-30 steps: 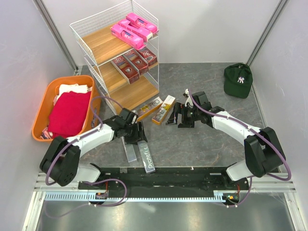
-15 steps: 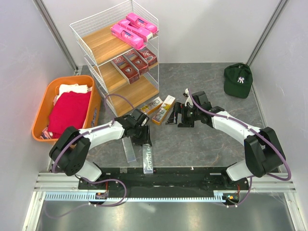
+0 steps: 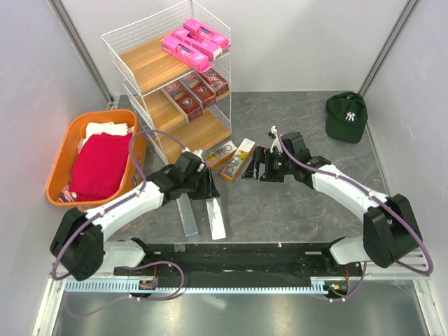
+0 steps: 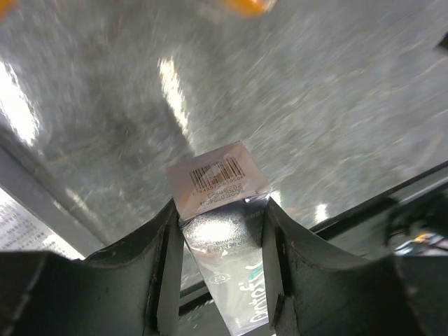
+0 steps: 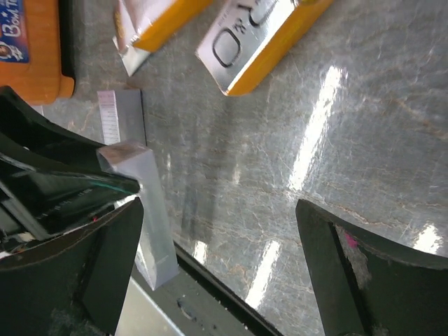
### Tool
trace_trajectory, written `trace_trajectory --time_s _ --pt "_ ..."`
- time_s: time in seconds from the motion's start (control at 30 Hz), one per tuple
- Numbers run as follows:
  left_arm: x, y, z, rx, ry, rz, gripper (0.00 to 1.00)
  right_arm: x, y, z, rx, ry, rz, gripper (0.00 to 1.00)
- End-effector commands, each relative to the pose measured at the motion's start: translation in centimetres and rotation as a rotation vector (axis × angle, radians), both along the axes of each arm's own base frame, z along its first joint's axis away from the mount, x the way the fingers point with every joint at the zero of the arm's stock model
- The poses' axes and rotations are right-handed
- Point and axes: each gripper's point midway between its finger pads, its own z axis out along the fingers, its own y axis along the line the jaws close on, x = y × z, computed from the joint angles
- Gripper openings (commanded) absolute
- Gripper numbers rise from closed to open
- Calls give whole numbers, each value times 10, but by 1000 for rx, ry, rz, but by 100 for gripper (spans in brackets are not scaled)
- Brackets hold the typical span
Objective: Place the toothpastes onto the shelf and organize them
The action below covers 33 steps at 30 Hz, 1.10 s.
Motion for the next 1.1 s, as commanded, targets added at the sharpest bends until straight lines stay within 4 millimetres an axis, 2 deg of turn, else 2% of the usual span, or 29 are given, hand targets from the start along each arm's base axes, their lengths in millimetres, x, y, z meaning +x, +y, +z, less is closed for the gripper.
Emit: trace_trajectory --time_s 0.0,0.03,0.1,0.13,0.17,0.2,0.23,0.3,0.33,0.37,0.47,0.53,0.67,0.83,0.93,1.0,1.03,1.07 --pt "31 -2 48 -223 -122 108 25 4 3 37 -12 -173 -11 98" --pt "38 -1 57 -280 -146 135 25 3 5 40 -29 -201 -17 98" --pt "42 13 64 -361 -158 182 25 -1 11 53 -28 -258 -18 98" --pt "48 15 74 -421 -178 214 25 -6 17 55 -46 -289 -18 98" --pt "46 22 75 -456 -187 238 25 -10 22 63 -38 -315 -14 98" --pt "52 33 78 -495 -196 277 25 -12 26 67 -35 -339 -13 98" --pt "58 36 91 -564 -223 311 25 -23 38 71 -25 -357 13 98" --pt "58 51 94 -631 -240 362 25 -27 45 75 -13 -393 2 98" --pt "61 53 104 -690 -256 388 24 -35 53 76 3 -398 22 98" --pt "61 61 98 -709 -248 419 24 -38 57 74 14 -403 21 98" --pt "61 69 107 -791 -271 467 24 -55 75 71 48 -416 67 98" --pt "60 72 109 -816 -275 486 23 -65 84 63 45 -422 86 98" --pt "62 74 115 -829 -296 484 23 -73 101 61 80 -432 124 98" --pt "62 72 115 -851 -280 472 23 -79 108 53 75 -427 137 95" --pt "61 69 116 -869 -272 457 23 -76 109 46 70 -422 117 90" --pt "60 68 115 -872 -269 452 23 -73 112 51 95 -436 111 83" --pt "61 68 115 -873 -269 450 23 -72 115 53 107 -442 105 74" --pt "61 68 116 -874 -270 448 22 -71 116 54 113 -444 102 71"
